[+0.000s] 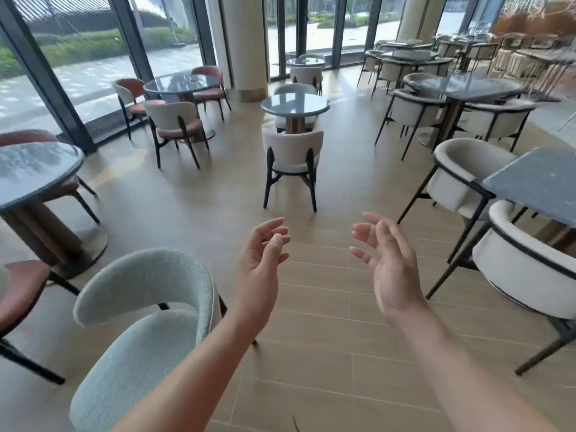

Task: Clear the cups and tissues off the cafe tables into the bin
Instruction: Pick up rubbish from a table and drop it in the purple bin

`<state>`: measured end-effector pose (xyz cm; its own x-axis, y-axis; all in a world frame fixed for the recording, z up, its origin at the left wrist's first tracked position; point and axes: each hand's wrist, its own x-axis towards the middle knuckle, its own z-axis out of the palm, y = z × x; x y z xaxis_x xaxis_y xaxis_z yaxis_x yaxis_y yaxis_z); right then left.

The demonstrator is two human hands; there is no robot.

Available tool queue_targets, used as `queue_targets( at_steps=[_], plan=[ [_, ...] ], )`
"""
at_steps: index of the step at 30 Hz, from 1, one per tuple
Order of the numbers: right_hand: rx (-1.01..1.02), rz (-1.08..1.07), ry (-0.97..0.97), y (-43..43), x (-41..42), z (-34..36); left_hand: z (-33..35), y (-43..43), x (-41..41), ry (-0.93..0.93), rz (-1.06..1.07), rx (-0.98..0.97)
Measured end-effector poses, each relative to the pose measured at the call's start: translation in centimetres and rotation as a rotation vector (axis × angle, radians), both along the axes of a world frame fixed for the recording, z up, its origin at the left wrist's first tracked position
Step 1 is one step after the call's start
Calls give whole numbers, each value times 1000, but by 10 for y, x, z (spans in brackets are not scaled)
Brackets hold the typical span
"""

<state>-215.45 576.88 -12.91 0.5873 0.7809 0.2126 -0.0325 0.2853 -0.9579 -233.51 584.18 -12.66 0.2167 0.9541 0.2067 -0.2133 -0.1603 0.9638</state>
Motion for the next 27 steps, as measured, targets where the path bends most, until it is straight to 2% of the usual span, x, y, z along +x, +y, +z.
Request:
queue_targets(
  at_steps=[11,20,27],
  plan=[
    [28,-80,62,199,192,-29,-19,218,202,27,-87,16],
    [47,-60,5,379,390,8,6,388,392,-7,-66,25],
    [20,-45,-17,497,502,-3,-3,509,507,-22,-71,-5]
  ],
)
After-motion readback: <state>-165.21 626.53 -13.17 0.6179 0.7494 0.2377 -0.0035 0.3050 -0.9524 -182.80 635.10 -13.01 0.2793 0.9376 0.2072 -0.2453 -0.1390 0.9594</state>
